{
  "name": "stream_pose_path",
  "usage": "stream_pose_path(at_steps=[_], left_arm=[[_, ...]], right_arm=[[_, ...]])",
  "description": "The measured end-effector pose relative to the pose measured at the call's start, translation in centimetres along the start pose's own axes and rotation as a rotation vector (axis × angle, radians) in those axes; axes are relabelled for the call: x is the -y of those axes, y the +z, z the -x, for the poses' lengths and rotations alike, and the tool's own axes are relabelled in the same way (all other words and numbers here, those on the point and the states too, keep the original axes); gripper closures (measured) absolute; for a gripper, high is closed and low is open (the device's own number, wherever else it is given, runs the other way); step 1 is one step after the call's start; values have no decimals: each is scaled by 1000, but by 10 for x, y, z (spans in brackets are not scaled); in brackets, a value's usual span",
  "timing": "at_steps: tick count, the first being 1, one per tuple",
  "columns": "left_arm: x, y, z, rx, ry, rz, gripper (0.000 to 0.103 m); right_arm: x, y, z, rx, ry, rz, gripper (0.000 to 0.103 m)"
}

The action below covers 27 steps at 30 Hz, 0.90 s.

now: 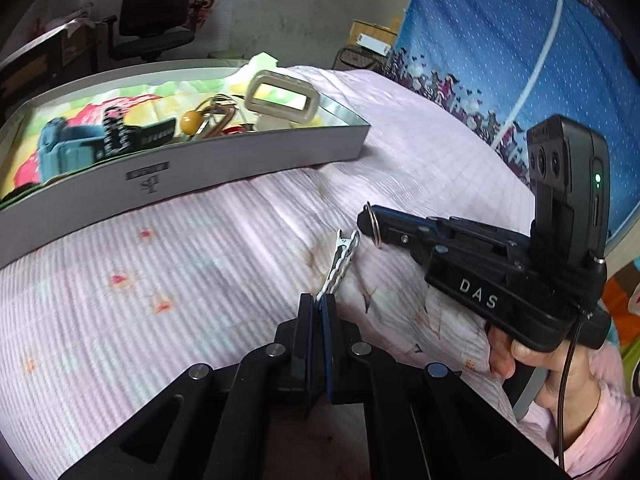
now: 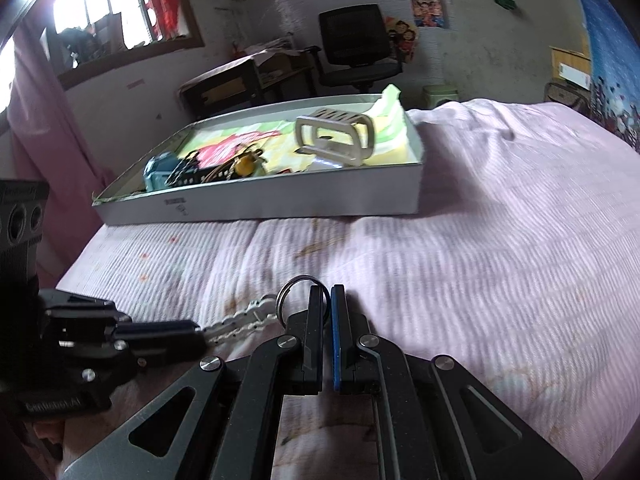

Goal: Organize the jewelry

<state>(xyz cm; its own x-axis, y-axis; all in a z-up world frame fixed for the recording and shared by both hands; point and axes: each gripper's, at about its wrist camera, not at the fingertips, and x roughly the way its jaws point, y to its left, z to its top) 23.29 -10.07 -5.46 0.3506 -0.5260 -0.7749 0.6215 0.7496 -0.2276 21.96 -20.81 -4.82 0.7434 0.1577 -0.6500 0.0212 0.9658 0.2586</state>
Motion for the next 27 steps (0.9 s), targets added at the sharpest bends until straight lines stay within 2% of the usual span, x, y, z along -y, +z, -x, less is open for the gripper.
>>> stream_pose_path(at_steps=[13, 22, 27], left_arm=[[25, 14, -16, -69, 29, -126, 97], [32, 18, -22, -85, 20, -159, 96], [29, 17, -25, -82, 15, -120, 97]], right_arm=[[15, 1, -7, -10, 12, -60, 100], [20, 0, -14, -19, 37, -89, 99], [20, -2, -15, -21, 36, -87, 99]])
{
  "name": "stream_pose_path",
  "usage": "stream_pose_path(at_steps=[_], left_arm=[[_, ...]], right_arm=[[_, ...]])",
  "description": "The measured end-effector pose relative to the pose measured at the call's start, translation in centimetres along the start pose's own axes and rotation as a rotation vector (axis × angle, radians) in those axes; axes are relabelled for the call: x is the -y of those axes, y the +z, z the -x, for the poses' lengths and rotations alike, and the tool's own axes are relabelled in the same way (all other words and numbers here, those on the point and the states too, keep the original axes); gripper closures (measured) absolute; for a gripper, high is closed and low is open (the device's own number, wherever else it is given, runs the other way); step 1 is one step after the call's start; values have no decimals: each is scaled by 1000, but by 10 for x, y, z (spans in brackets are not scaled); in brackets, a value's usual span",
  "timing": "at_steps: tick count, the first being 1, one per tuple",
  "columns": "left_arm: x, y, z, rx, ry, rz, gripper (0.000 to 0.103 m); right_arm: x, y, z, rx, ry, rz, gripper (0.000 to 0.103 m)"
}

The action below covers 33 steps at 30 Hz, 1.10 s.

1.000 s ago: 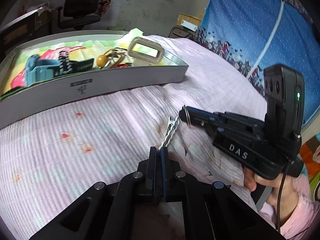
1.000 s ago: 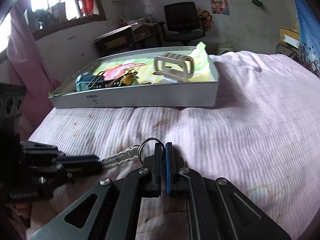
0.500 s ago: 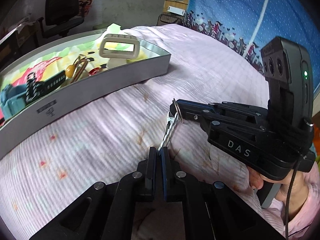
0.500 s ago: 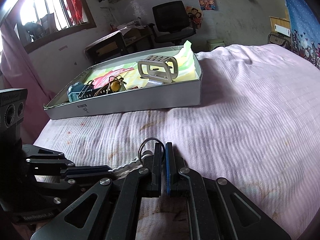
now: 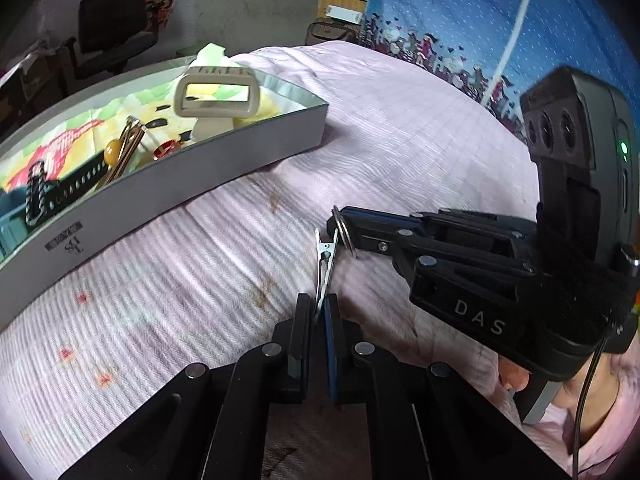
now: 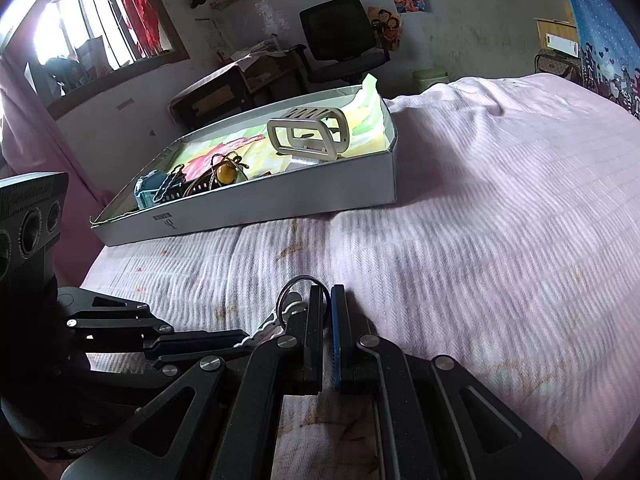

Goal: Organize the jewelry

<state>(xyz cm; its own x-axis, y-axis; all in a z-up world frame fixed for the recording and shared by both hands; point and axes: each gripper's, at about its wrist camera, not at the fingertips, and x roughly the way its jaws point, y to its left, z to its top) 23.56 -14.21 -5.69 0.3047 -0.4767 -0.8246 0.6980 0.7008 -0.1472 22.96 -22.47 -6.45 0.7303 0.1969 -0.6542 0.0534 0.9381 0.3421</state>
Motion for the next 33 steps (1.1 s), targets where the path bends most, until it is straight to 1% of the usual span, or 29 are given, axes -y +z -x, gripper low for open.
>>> stream_pose_path(at_steps=[2, 9, 15, 21, 24, 25, 27, 29, 33], left_arm=[[-2, -2, 2, 11, 2, 22, 98], [-5, -7, 11, 49, 28, 84, 99], [-12, -10, 30, 142, 67, 142, 99], [-24, -13, 61, 269, 107, 207, 99], [-35, -11, 79, 338, 155, 229, 99], [-42, -10, 87, 363, 183, 244, 99], [-53, -6, 95, 393, 213, 275, 99], [-67, -4, 106, 422, 263, 311, 99], [-98, 2, 120, 436, 350, 380, 99]], right_arm=[[0, 0, 0, 0, -2, 3, 99], [0, -2, 5, 13, 1, 8, 99], [-5, 0, 11, 34, -3, 24, 100], [-16, 10, 23, 80, -2, 59, 100], [-24, 19, 25, 105, 3, 85, 100], [-27, 23, 25, 111, 5, 97, 100], [-35, 33, 25, 126, 10, 121, 100], [-43, 44, 23, 143, 19, 141, 100], [-61, 70, 19, 172, 42, 181, 100]])
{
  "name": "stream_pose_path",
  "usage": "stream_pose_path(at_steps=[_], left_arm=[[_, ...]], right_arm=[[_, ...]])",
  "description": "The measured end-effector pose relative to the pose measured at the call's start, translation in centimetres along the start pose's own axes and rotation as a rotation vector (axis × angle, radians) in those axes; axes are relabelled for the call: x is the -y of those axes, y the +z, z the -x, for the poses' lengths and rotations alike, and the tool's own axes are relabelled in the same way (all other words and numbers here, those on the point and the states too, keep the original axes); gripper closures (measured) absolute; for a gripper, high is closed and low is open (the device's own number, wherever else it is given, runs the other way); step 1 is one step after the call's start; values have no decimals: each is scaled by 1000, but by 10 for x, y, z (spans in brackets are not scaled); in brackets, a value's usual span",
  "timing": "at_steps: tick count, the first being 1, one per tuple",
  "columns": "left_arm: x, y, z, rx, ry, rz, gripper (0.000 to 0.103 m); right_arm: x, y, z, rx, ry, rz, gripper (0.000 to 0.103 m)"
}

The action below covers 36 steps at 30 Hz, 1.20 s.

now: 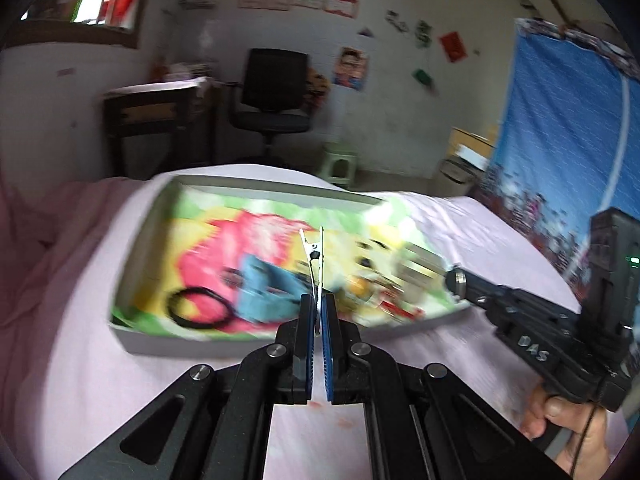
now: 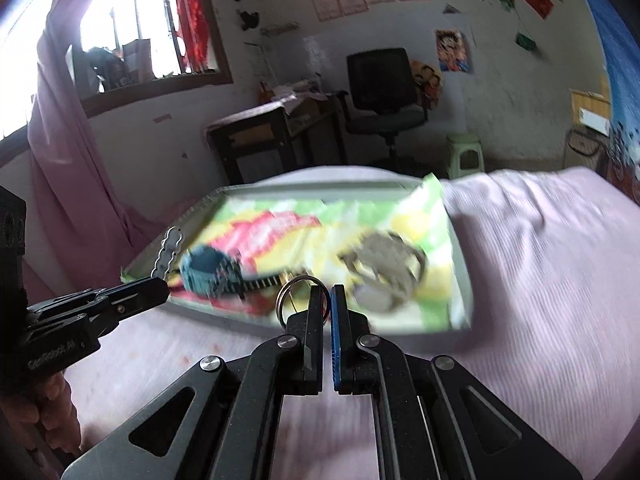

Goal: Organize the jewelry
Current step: 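Carry the key with both tools over the white box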

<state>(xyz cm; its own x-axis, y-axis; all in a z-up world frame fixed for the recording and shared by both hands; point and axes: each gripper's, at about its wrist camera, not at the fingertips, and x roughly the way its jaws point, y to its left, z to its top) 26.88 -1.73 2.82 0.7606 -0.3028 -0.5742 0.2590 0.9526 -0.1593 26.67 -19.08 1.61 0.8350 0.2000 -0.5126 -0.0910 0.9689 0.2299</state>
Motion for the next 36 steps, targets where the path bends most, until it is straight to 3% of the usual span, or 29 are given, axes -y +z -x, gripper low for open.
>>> stream_pose_path(at_steps=[7, 13, 20, 36], left_arm=[[-26, 14, -18, -32, 108, 46, 99], [-41, 10, -34, -85, 152, 87, 99], [-45, 0, -43, -119, 166, 103, 99], [-43, -1, -44, -127, 145, 92, 98]], right_arm=[[-36, 32, -31, -9, 0, 96, 100], [-51, 29, -56, -85, -27, 136, 100], [-46, 18, -63, -139, -48, 123, 100], [-49, 14, -59, -130, -52, 137, 99]])
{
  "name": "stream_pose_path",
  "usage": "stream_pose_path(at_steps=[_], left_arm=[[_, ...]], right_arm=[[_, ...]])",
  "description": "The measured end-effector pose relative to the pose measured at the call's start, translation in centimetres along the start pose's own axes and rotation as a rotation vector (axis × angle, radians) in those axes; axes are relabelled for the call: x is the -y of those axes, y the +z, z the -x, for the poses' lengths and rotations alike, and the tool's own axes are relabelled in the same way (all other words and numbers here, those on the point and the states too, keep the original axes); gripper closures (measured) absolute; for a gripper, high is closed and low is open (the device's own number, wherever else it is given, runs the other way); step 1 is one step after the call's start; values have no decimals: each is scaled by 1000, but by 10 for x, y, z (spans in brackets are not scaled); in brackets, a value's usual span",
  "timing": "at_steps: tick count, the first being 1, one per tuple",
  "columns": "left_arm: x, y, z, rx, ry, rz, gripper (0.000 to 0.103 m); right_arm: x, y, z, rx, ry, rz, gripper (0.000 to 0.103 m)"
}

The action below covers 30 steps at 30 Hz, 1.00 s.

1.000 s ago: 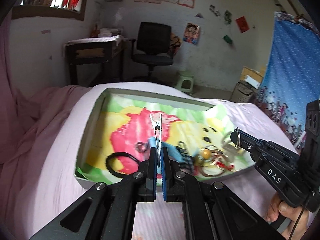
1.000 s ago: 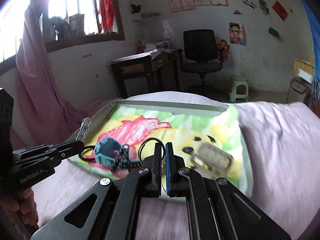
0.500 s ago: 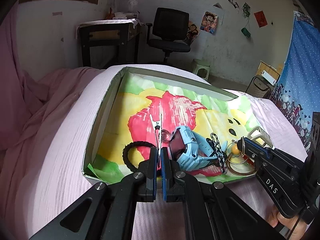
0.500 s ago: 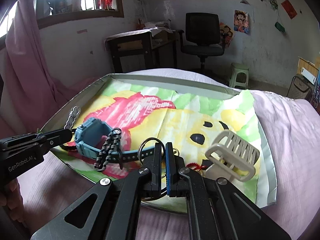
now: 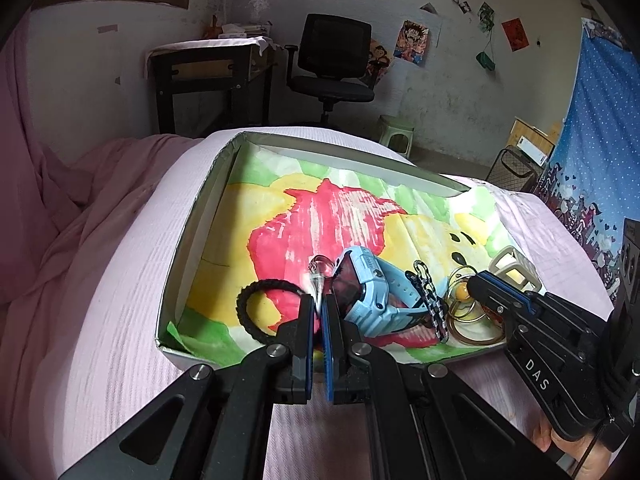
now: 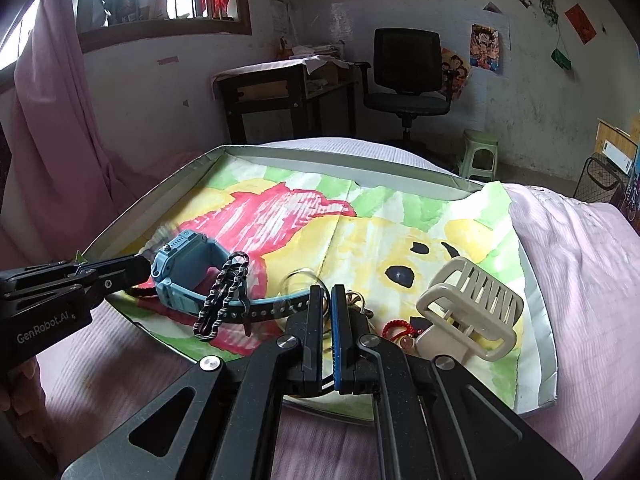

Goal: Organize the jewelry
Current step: 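Open both tools to drop the key into the box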

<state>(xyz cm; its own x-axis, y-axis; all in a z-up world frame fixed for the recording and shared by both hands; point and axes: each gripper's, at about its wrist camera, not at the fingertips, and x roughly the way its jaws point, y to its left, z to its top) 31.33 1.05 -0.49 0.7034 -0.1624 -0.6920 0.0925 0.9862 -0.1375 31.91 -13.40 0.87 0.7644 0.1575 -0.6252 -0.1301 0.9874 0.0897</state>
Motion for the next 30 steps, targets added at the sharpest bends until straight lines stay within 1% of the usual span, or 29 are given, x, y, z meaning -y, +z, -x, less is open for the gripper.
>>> stream_pose_path(at_steps=[6, 7, 9, 11, 13, 14, 15, 16, 17, 21, 22, 23, 24, 25, 26, 28, 29, 30], left_arm=[[-1, -3, 8, 16, -12, 15, 98], [-2, -3, 10, 19, -16, 19, 97], [-2, -5, 13, 26, -23, 25, 96], [-2, -7, 17, 33, -27, 28, 93], [-1, -9, 22, 49, -30, 25, 78], [-1, -10, 26, 66, -29, 23, 62], [1, -11, 32, 93, -19, 18, 49], [2, -12, 35, 112, -6, 15, 47], [4, -13, 39, 133, 5, 7, 47], [8, -19, 49, 151, 10, -6, 46], [8, -20, 51, 156, 9, -5, 45], [8, -23, 54, 163, 9, -1, 40], [8, -25, 56, 168, 10, 2, 34], [8, -28, 60, 183, 14, 6, 31], [8, -31, 63, 193, 15, 6, 26], [10, -37, 72, 221, 19, 4, 20], [10, -39, 75, 230, 21, 4, 15], [10, -42, 78, 239, 24, 6, 9]], right_arm=[[-2, 2, 8, 24, -11, 4, 98], [-1, 1, 12, 33, -13, 7, 97], [-1, 2, 17, 49, -17, 8, 90], [0, 0, 24, 72, -24, 3, 72], [2, -1, 33, 102, -29, -4, 67], [2, -1, 36, 111, -31, -6, 67], [3, -2, 39, 116, -33, -8, 67], [4, -3, 43, 126, -35, -12, 66], [6, -3, 47, 135, -37, -15, 63], [9, -7, 62, 171, -44, -20, 53], [10, -8, 66, 181, -46, -21, 48], [10, -10, 71, 190, -48, -23, 44], [12, -11, 76, 203, -49, -26, 42], [12, -13, 80, 214, -49, -28, 37], [13, -14, 84, 222, -50, -29, 33], [15, -18, 94, 246, -49, -33, 26], [16, -20, 99, 257, -51, -34, 22], [17, -22, 104, 268, -53, -36, 19]])
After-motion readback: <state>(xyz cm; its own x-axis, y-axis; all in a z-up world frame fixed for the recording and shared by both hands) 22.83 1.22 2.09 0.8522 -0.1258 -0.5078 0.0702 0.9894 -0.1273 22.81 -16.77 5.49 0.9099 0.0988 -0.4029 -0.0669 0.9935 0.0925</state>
